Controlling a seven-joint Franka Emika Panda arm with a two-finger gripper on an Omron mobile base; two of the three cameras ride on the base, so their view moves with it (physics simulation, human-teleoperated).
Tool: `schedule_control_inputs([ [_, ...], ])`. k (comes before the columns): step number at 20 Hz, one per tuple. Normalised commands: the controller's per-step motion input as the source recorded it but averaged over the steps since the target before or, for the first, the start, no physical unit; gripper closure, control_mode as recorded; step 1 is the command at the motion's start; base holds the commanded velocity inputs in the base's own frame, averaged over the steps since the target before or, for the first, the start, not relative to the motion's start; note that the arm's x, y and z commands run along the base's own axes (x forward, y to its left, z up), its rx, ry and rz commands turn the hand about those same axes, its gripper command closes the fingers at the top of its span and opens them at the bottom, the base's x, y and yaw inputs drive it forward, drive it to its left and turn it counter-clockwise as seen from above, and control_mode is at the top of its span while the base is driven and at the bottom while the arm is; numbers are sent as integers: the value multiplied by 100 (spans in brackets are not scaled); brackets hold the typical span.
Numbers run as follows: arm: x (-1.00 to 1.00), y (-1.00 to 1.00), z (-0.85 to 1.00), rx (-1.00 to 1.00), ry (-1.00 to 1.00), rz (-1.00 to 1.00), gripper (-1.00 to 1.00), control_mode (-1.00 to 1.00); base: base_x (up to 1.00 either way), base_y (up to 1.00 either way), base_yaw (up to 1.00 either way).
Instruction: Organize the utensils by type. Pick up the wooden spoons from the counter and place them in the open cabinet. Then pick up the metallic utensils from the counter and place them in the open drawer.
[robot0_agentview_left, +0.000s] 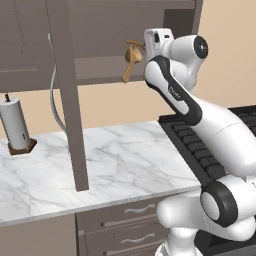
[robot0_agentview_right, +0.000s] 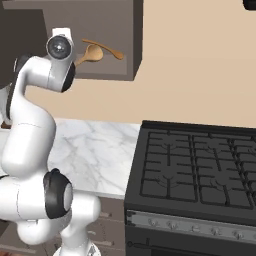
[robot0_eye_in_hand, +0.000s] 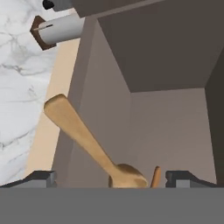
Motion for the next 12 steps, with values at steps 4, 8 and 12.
schedule_control_inputs([
  [4,-36,0,0,1,0,-6,-100,-100,0,0,0],
  [8,-27,11,-8,6,0,0,-100,-100,0,0,0],
  [12,-2,26,-7,7,0,0,-100,-100,0,0,0],
])
